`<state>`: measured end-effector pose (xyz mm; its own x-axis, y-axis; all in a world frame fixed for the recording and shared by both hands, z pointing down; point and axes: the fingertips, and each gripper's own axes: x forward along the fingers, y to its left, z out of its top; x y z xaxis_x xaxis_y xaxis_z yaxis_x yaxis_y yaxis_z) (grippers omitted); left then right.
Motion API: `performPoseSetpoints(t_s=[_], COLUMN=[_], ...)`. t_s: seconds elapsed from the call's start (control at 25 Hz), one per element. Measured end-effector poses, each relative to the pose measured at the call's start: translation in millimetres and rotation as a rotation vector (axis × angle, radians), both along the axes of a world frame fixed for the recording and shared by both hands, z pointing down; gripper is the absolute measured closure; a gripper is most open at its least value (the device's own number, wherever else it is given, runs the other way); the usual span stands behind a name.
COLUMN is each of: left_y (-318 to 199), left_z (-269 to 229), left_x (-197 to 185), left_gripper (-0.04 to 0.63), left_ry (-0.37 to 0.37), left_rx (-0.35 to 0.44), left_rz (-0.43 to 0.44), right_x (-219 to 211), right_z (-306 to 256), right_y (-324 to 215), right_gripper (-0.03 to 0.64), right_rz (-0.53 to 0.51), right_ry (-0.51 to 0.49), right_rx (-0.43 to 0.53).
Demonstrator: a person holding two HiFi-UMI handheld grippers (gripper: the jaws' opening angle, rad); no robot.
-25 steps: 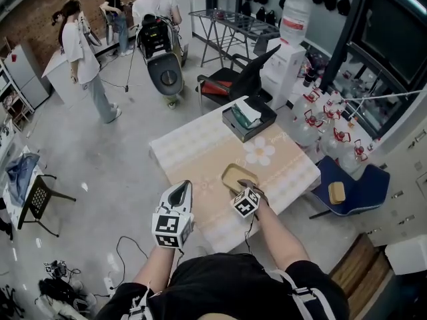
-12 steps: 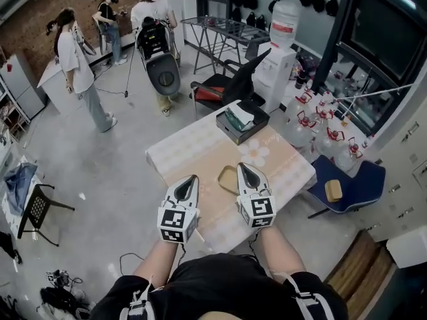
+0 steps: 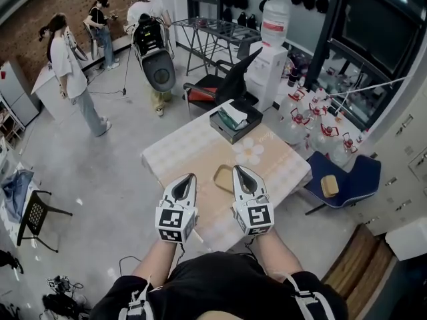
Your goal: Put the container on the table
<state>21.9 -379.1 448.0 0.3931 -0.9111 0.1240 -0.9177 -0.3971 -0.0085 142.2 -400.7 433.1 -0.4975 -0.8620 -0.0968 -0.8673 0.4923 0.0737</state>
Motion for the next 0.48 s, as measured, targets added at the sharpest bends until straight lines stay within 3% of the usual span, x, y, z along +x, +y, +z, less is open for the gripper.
performPoseSetpoints(t_s=[0.48], left_y=[0], left_z=[-1], left_x=[-8], left_gripper=[0.581], left_ry=[0.016], left_rx=[0.004], left_rz=[0.007], right_x=[-19], right_z=[7], right_y=[4], right_gripper=[0.604], right_rz=[-0.054], right_ry=[0.018], right_rx=[-0.011])
